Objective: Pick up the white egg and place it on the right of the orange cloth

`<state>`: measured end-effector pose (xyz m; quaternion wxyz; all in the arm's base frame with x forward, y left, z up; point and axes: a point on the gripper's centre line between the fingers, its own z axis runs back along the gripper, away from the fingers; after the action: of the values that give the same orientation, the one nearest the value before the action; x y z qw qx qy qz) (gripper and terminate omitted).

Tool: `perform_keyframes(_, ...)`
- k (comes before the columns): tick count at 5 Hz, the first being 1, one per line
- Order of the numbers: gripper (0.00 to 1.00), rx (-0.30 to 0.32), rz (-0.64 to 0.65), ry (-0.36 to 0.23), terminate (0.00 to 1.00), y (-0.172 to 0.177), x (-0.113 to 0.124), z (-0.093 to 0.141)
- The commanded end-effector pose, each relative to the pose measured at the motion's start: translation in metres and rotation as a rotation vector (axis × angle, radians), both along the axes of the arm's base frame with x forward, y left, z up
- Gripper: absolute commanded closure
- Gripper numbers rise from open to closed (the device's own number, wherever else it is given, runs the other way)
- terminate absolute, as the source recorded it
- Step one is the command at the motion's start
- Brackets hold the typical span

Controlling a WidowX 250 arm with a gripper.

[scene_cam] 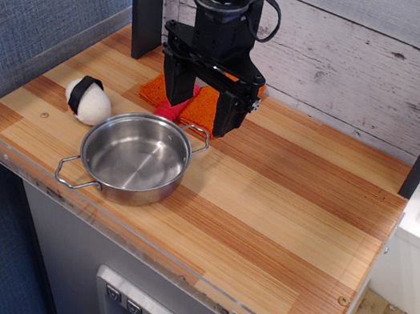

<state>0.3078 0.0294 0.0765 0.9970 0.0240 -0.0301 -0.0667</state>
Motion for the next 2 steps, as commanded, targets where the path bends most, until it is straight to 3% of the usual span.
perform_keyframes(1, 0.00, 0.000, 0.000, 0.000, 0.00, 0.000, 0.000, 0.000)
perform_keyframes(2, 0.00, 0.022, 0.074, -0.046, 0.00, 0.028, -0.006, 0.004)
